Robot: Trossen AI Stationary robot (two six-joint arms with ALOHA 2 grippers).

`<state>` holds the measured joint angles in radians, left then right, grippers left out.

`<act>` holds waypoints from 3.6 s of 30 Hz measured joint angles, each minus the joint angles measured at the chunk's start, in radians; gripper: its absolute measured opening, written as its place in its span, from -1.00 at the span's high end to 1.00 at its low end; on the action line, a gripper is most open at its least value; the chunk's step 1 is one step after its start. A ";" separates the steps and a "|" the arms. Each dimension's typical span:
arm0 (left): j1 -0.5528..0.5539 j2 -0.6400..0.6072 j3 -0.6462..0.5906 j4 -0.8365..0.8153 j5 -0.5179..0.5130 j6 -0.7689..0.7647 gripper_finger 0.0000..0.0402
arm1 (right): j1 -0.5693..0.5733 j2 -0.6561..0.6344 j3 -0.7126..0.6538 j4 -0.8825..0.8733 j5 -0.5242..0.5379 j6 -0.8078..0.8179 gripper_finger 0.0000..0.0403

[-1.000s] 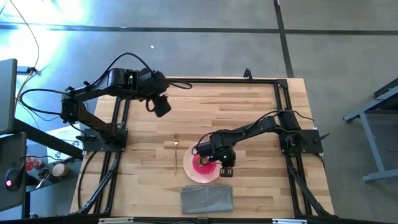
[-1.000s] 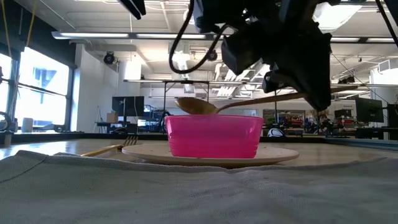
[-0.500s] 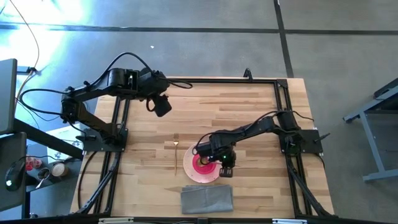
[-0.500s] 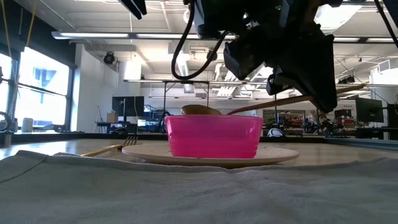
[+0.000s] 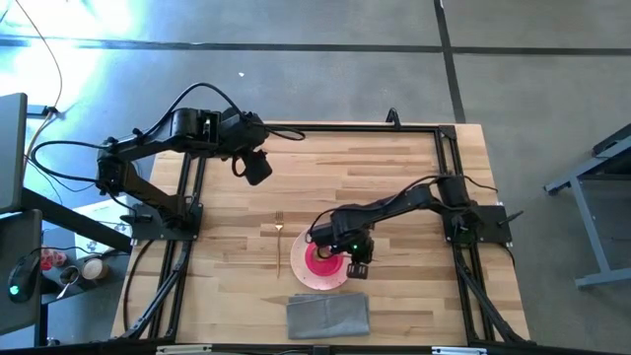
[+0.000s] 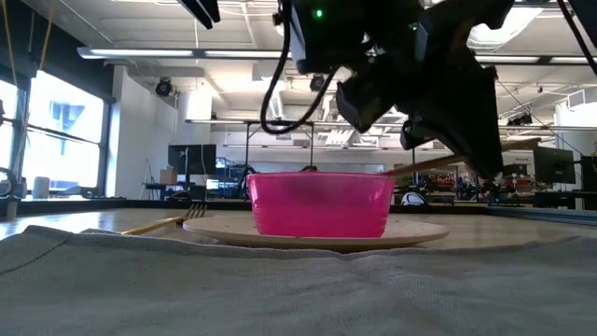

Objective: Set table place
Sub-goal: Put the gold spoon into the pink bowl, then adjust the white plate

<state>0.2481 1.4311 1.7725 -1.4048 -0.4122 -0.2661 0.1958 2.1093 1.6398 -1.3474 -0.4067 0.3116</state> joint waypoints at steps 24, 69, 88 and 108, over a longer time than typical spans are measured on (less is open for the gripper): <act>0.000 0.000 0.000 0.014 0.000 0.003 -0.01 | -0.011 0.008 0.003 -0.006 -0.035 -0.015 0.67; 0.055 -1.161 -1.672 1.486 0.272 -0.122 0.98 | -0.377 -1.931 -1.258 1.136 0.657 -0.109 1.00; 0.055 -1.193 -1.764 1.446 0.237 -0.217 1.00 | -0.519 -2.106 -1.534 1.248 0.439 -0.043 1.00; 0.053 -1.191 -1.764 1.452 0.220 -0.195 0.99 | -0.613 -2.059 -1.516 1.152 0.399 0.119 1.00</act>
<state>0.3012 0.2398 0.0090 0.0467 -0.1921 -0.4610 -0.4172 0.0507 0.1235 -0.1954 -0.0079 0.4310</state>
